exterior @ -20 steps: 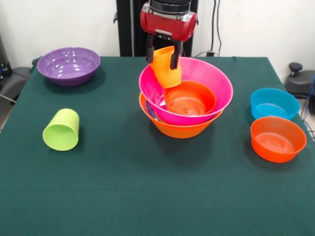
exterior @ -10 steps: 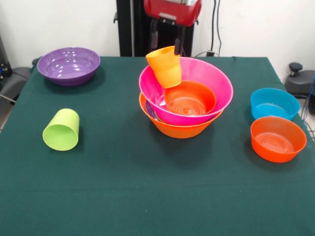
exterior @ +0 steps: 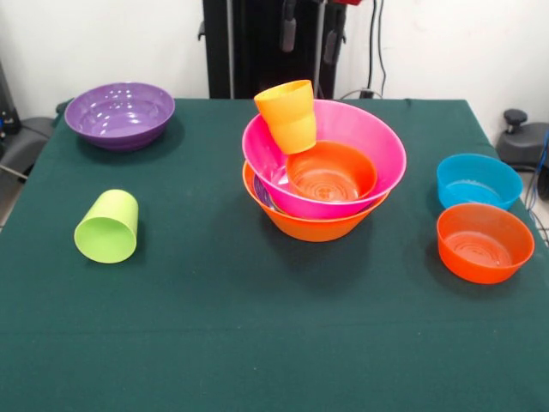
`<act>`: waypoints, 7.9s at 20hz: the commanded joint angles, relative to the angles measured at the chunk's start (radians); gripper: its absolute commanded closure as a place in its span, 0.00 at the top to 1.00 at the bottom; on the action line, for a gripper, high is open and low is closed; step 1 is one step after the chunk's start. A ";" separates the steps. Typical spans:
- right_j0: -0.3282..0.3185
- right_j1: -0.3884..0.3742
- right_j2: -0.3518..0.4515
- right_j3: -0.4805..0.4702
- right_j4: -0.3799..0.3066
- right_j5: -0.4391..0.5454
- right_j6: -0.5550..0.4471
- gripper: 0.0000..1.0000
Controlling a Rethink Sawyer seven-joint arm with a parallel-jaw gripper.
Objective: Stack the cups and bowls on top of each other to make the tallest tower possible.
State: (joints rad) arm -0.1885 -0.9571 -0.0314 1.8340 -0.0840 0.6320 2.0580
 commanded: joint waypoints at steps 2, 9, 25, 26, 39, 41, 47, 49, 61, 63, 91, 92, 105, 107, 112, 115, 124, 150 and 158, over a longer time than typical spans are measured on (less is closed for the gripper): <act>-0.053 0.077 0.047 0.071 0.005 -0.075 0.063 1.00; -0.133 0.097 0.099 0.146 -0.011 -0.206 0.023 1.00; -0.073 0.089 0.060 0.164 -0.011 -0.225 0.088 1.00; -0.068 0.091 0.057 0.159 -0.010 -0.221 0.089 1.00; -0.051 0.159 0.037 0.096 -0.014 -0.227 0.087 1.00; -0.051 0.173 0.033 0.085 -0.020 -0.237 0.083 1.00; -0.037 0.188 0.019 0.068 -0.026 -0.254 0.090 1.00; -0.025 0.196 0.011 0.056 -0.026 -0.256 0.098 1.00; -0.011 0.160 0.015 0.086 0.004 -0.239 0.103 1.00; -0.002 0.144 0.020 0.089 0.020 -0.222 0.113 1.00; 0.060 0.218 -0.013 -0.140 0.137 -0.031 0.132 1.00; 0.043 0.218 -0.001 -0.115 0.136 -0.065 0.115 1.00; -0.035 0.094 0.052 0.066 0.149 -0.118 0.059 1.00; -0.031 0.088 0.052 0.073 0.146 -0.120 0.066 1.00; -0.023 0.076 0.042 0.074 0.138 -0.100 0.069 1.00; -0.024 0.076 0.045 0.076 0.137 -0.102 0.069 1.00; -0.045 0.077 0.064 0.116 0.136 -0.156 0.061 1.00; 0.025 0.083 0.026 0.102 0.156 -0.171 0.159 1.00; -0.076 0.168 0.138 0.186 0.145 -0.400 0.110 1.00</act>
State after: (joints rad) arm -0.1995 -0.8949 -0.0250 1.9264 0.0578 0.4235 2.0746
